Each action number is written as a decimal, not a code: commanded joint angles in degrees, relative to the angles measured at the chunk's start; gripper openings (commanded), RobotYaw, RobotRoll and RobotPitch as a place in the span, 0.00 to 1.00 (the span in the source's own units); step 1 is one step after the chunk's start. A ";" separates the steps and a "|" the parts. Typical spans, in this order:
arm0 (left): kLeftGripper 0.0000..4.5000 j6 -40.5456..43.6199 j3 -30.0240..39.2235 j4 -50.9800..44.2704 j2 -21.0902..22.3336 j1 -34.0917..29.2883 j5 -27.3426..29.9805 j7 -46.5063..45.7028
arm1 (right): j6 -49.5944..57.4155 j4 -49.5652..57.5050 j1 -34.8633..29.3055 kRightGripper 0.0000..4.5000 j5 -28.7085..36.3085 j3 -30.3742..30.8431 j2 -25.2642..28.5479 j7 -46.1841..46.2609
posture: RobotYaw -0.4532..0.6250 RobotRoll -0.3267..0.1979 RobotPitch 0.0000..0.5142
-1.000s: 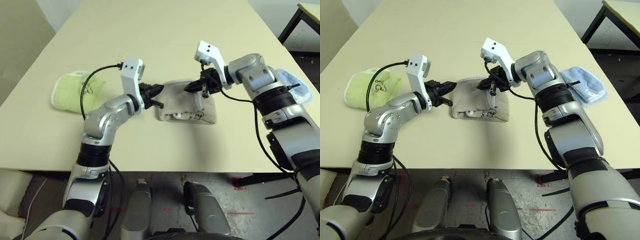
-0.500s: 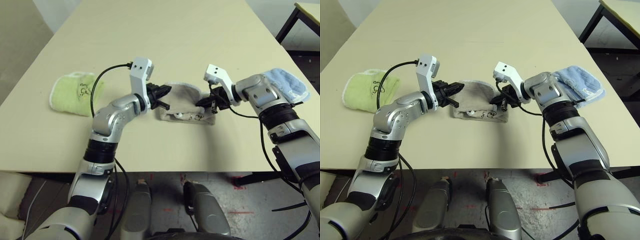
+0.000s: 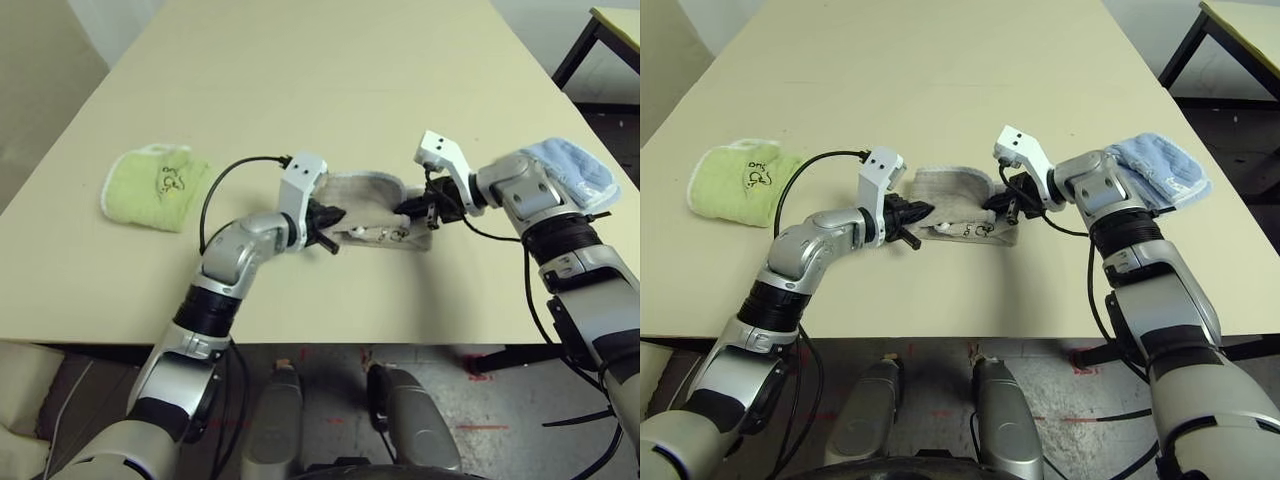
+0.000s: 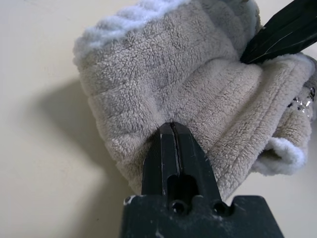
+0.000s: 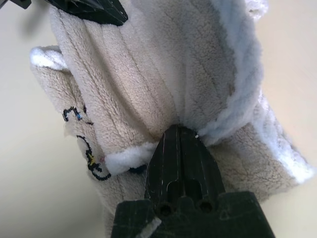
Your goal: Fold the towel and set it aside.
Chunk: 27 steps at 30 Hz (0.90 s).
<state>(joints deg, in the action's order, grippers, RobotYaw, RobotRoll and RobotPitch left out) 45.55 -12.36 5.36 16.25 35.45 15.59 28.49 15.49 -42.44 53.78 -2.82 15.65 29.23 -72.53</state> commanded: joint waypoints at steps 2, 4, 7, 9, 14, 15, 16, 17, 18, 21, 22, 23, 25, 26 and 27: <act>0.00 -0.34 0.94 0.16 -1.00 -0.83 -0.15 0.21 | -0.01 -0.27 -2.71 0.02 0.51 -0.98 0.63 0.30 | 0.56 0.62 0.19; 0.04 1.47 4.41 -2.71 -2.59 -0.22 2.94 -0.27 | -1.02 0.30 -2.79 0.01 3.06 -3.26 0.01 -0.18 | 0.55 0.62 0.20; 0.23 6.25 9.37 -7.90 -4.12 0.54 7.21 -1.22 | -1.59 1.75 -2.80 0.17 6.94 -6.40 0.00 -2.13 | 0.56 0.62 0.21; 0.39 10.82 12.75 -12.46 -4.43 1.05 10.70 -1.96 | -1.78 3.41 -3.09 0.33 10.05 -8.72 0.78 -4.60 | 0.56 0.62 0.21; 0.80 23.03 21.12 -20.70 -3.69 2.81 17.71 -5.90 | -1.59 9.42 -5.76 0.73 17.92 -14.38 4.39 -11.48 | 0.56 0.62 0.22; 0.91 24.54 21.94 -21.05 -3.09 2.91 17.82 -6.71 | -1.24 10.81 -6.39 0.83 19.13 -15.35 4.93 -11.87 | 0.56 0.62 0.22; 0.98 25.41 22.42 -20.79 -2.20 2.64 17.58 -7.22 | -1.13 12.20 -7.20 0.90 20.23 -16.31 5.48 -12.21 | 0.56 0.62 0.22; 1.00 25.80 22.80 -20.17 -1.67 2.30 17.34 -7.71 | -1.07 13.28 -7.97 0.99 21.07 -16.99 5.95 -12.46 | 0.56 0.62 0.22; 1.00 25.82 23.00 -19.47 -1.13 1.92 17.01 -8.08 | -0.92 14.20 -8.71 1.00 21.62 -17.37 6.40 -12.59 | 0.56 0.62 0.23; 1.00 24.78 22.39 -16.61 0.37 0.70 15.90 -8.34 | -1.74 16.03 -11.48 1.00 22.19 -17.88 8.10 -12.74 | 0.55 0.62 0.23; 1.00 24.01 22.05 -15.28 0.81 0.25 15.44 -8.27 | -2.25 16.49 -12.65 1.00 22.32 -18.18 8.92 -12.73 | 0.54 0.62 0.22; 1.00 23.54 21.77 -14.04 1.10 -0.06 15.15 -8.16 | -2.71 16.74 -13.56 1.00 22.47 -18.47 9.61 -12.60 | 0.54 0.62 0.22; 1.00 22.38 21.81 -11.39 1.23 -0.52 14.17 -8.67 | -3.11 17.55 -15.53 1.00 22.81 -19.07 11.08 -12.34 | 0.52 0.62 0.22; 1.00 21.94 21.82 -10.42 1.23 -0.58 13.91 -8.73 | -3.28 17.79 -16.21 1.00 22.95 -19.33 11.57 -12.13 | 0.52 0.62 0.22; 1.00 21.79 21.73 -9.59 1.37 -0.61 13.89 -8.38 | -3.32 18.15 -16.89 1.00 23.20 -19.68 11.93 -11.89 | 0.51 0.62 0.22</act>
<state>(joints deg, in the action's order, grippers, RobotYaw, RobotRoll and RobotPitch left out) 68.25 10.15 -5.37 17.12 35.27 30.16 20.12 13.01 -25.95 37.66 19.49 -3.03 40.25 -84.56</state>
